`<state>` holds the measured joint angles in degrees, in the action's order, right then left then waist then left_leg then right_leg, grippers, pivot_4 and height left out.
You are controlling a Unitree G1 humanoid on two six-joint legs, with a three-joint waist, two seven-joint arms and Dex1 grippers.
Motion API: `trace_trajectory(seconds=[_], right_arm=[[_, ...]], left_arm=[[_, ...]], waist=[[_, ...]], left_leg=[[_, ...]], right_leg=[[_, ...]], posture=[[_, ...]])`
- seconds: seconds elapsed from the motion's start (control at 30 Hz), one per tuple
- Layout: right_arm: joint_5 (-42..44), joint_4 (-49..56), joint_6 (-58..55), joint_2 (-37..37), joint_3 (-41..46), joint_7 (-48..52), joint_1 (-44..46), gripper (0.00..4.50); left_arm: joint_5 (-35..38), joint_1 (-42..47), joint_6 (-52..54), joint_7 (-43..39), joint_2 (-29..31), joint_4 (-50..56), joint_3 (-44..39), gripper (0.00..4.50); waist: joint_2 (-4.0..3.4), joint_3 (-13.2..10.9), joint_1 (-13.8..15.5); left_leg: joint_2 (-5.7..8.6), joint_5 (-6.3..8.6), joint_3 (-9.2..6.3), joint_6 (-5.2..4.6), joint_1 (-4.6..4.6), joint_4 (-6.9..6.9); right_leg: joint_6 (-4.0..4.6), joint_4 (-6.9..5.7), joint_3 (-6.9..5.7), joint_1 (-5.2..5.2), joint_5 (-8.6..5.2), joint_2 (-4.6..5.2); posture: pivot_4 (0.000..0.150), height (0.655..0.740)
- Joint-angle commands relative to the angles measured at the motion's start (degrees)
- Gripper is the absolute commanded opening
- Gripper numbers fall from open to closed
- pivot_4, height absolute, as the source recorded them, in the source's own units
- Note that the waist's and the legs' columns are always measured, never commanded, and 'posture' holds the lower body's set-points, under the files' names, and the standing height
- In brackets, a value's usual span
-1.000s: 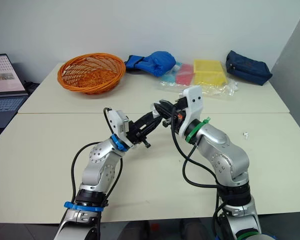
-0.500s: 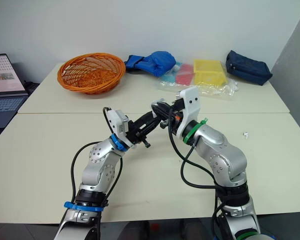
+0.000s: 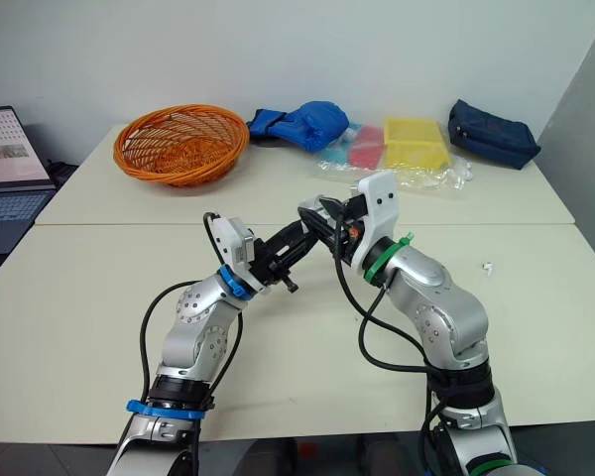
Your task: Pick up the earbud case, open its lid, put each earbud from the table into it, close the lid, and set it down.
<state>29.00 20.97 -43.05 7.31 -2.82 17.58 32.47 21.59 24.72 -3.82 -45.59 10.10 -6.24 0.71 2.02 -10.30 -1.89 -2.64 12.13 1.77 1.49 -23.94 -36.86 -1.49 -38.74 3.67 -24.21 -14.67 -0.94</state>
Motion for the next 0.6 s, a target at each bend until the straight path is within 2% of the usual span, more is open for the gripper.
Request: trace_trajectory(seconds=[0.03, 0.17, 0.23, 0.37, 0.57, 0.6], right_arm=[[8.1, 4.94, -2.54, 1.16, 4.84, 2.54, 2.46, 2.05], [18.97, 8.96, -11.38, 6.49, 12.2, 0.51, 6.71, 2.05], [19.79, 9.16, -14.41, 12.85, 15.11, 1.24, 6.8, 2.05], [12.91, 3.54, -12.29, 25.17, 18.67, 2.87, 0.11, 2.05], [-2.72, -10.24, 2.55, 31.2, 16.9, 2.19, -8.5, 3.98], [-4.67, -12.81, 3.78, 31.47, 16.16, 2.03, -9.17, 3.98]], left_arm=[[0.59, 1.09, -1.04, -0.05, 0.17, 2.36, -0.3, 0.77], [0.56, 0.81, -1.3, -0.02, 0.28, 2.14, -0.52, 0.77], [0.57, 0.5, -1.38, 0.16, 0.27, 2.19, -0.62, 0.77], [0.26, -0.42, -1.59, 0.61, 0.29, 2.47, -0.73, 0.77], [0.16, -1.15, -1.09, 0.87, 0.31, 3.31, -0.48, 0.77], [0.18, -1.04, -0.99, 0.95, 0.3, 3.25, -0.48, 0.77]], waist=[[0.0, -0.01, 0.0], [-0.01, -0.01, 0.01], [0.0, -0.01, 0.07], [0.01, 0.0, 0.31], [-0.01, 0.0, -0.1], [-0.01, 0.0, -0.15]], left_leg=[[0.0, 0.0, 0.0, 0.0, 0.0, 0.0], [-0.06, 0.0, -0.02, 0.0, -0.05, 0.0], [-0.05, 0.0, -0.04, 0.0, -0.05, 0.01], [-0.02, 0.0, -0.1, -0.01, -0.09, 0.07], [0.08, 0.12, 0.1, -0.2, -0.17, 0.17], [0.08, 0.12, 0.12, -0.21, -0.18, 0.18]], right_leg=[[0.0, 0.0, 0.0, 0.0, 0.0, 0.0], [0.0, 0.02, -0.02, -0.02, 0.0, 0.03], [0.0, 0.06, -0.03, 0.01, 0.0, 0.04], [0.01, 0.28, -0.07, 0.09, -0.01, 0.15], [-0.15, 0.69, 0.02, 0.05, 0.11, 0.08], [-0.15, 0.7, 0.02, 0.04, 0.11, 0.07]], posture=[[0.15, 0.74], [0.15, 0.74], [0.15, 0.74], [0.15, 0.74], [0.15, 0.74], [0.15, 0.74]])
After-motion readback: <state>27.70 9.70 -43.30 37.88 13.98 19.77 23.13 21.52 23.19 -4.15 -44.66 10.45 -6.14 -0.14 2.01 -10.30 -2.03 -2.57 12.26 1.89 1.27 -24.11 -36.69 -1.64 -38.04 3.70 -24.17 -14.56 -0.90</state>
